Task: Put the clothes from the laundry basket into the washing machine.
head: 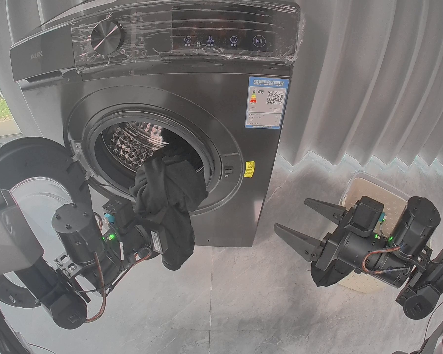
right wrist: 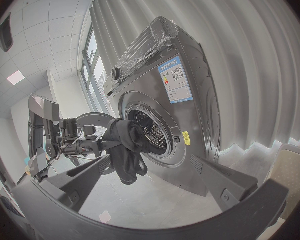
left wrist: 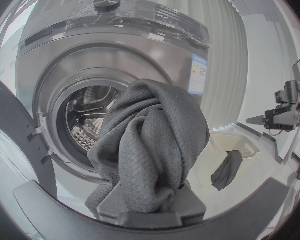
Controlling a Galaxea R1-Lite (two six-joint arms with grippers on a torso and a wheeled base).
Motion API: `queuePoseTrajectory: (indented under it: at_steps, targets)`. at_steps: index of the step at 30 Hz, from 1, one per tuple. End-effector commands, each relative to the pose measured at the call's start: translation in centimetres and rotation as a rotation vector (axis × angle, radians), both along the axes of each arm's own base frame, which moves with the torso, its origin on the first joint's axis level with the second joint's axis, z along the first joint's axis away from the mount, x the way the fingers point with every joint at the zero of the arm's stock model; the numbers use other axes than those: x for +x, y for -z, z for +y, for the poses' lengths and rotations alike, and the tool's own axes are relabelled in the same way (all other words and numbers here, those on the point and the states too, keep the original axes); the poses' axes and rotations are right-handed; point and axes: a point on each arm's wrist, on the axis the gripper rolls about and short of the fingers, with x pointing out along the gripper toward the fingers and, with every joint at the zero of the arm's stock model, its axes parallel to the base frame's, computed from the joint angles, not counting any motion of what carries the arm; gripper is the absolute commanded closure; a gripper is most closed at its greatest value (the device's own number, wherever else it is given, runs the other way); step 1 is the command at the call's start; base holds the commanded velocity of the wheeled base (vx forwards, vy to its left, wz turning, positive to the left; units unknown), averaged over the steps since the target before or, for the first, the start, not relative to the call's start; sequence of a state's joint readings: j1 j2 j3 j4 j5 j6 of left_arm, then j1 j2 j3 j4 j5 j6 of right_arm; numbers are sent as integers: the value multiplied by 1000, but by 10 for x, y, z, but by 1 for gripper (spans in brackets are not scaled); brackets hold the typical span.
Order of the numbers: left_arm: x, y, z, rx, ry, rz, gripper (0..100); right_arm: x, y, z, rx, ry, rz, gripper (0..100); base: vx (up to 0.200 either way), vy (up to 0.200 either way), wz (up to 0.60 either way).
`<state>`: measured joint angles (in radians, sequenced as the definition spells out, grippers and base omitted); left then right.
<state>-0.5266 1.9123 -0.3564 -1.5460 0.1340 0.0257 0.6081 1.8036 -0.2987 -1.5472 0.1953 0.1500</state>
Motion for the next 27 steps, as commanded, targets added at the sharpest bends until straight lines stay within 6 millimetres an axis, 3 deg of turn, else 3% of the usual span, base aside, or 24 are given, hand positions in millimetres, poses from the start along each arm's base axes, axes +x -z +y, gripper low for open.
queuePoseTrajectory:
  at_steps: [1, 8, 11, 17, 27]
  targets:
    - [11, 14, 8, 30, -52, 38, 100, 0, -2, -1, 5, 3, -4, 0, 0, 0, 0]
    - [12, 14, 5, 22, -43, 38, 100, 0, -1, -1, 4, 1, -3, 0, 171, 0, 0]
    - [12, 23, 5, 49, -45, 66, 100, 0, -1, 0, 4, 1, -3, 0, 200, 0, 0]
    - [13, 39, 3, 71, -49, 120, 100, 0, -2, -1, 5, 1, -4, 0, 0, 0, 0]
    - [14, 41, 3, 69, -48, 126, 100, 0, -1, 0, 4, 0, -3, 0, 0, 200, 0]
